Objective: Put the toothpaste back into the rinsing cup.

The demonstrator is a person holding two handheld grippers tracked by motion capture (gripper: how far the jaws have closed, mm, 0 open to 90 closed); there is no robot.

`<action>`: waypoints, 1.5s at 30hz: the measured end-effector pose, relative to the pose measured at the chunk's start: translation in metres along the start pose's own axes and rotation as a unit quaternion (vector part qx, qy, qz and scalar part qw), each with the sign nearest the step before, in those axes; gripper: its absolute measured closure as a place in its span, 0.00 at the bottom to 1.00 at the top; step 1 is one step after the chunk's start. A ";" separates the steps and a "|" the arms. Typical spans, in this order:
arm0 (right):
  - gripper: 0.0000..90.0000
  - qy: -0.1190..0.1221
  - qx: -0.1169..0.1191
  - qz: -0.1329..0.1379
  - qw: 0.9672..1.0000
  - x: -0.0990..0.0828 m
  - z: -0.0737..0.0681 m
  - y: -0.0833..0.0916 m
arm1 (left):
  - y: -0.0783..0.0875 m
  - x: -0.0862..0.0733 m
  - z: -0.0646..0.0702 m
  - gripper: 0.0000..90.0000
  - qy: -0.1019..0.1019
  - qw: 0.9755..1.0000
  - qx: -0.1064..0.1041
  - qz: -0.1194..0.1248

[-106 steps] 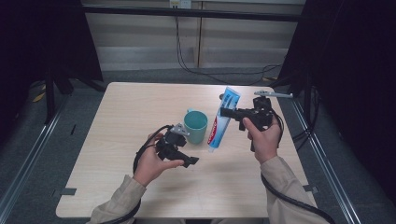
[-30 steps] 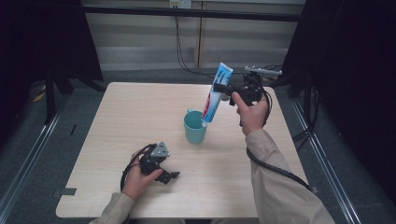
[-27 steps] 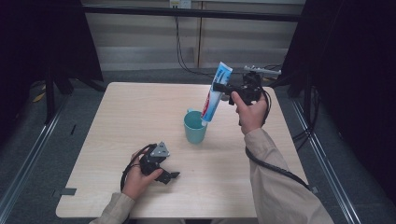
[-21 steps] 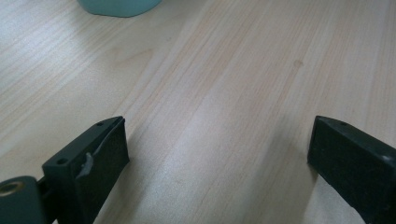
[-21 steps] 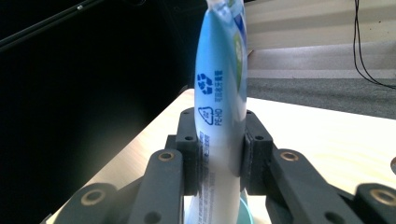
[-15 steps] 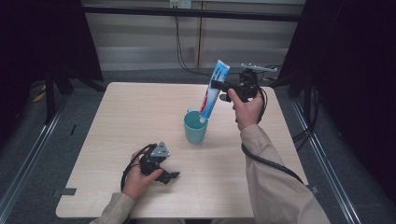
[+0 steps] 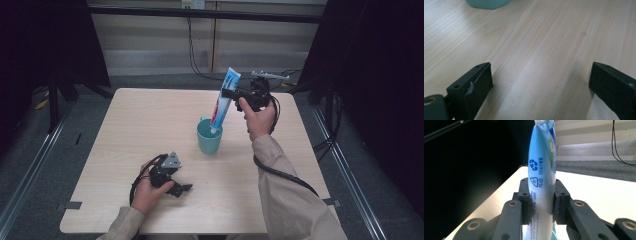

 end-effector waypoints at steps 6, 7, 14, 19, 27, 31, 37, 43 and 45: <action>0.81 0.000 -0.002 -0.005 1.000 -0.008 -0.001 -0.007 | 0.000 0.000 0.000 0.05 0.000 1.000 0.001 0.001; 0.81 0.001 -0.003 -0.006 1.000 -0.009 -0.002 -0.008 | 0.000 0.000 0.000 0.05 0.000 1.000 0.001 0.001; 0.81 0.001 -0.002 -0.011 1.000 -0.016 -0.002 -0.014 | 0.000 0.000 0.000 0.05 0.000 1.000 0.001 0.001; 0.81 -0.001 -0.001 -0.015 1.000 -0.024 -0.001 -0.018 | -0.001 0.000 0.000 0.05 0.002 1.000 0.002 0.004; 0.81 -0.004 -0.002 -0.019 1.000 -0.034 0.000 -0.022 | -0.001 0.000 0.000 0.05 0.001 1.000 0.002 0.004; 0.81 -0.002 -0.002 -0.022 1.000 -0.038 -0.001 -0.024 | -0.001 0.000 0.000 0.05 0.001 1.000 0.002 0.004; 0.81 -0.002 0.002 -0.026 1.000 -0.043 -0.002 -0.027 | -0.001 0.000 0.000 0.05 0.001 1.000 0.002 0.004; 0.81 -0.002 0.002 -0.032 0.999 -0.049 -0.002 -0.029 | -0.001 0.000 0.000 0.05 0.001 1.000 0.003 0.005; 0.81 -0.002 0.002 -0.033 0.999 -0.051 -0.003 -0.030 | -0.001 0.000 0.000 0.05 0.001 1.000 0.002 0.005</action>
Point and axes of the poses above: each handheld gripper's, and its own axes: y roughly backward along the jaws, x roughly out of its top, z roughly to its right, the point moved 1 cm from there along -y, roughly forward along the jaws, and after that the axes turned 9 degrees about y, right-handed, at the moved point
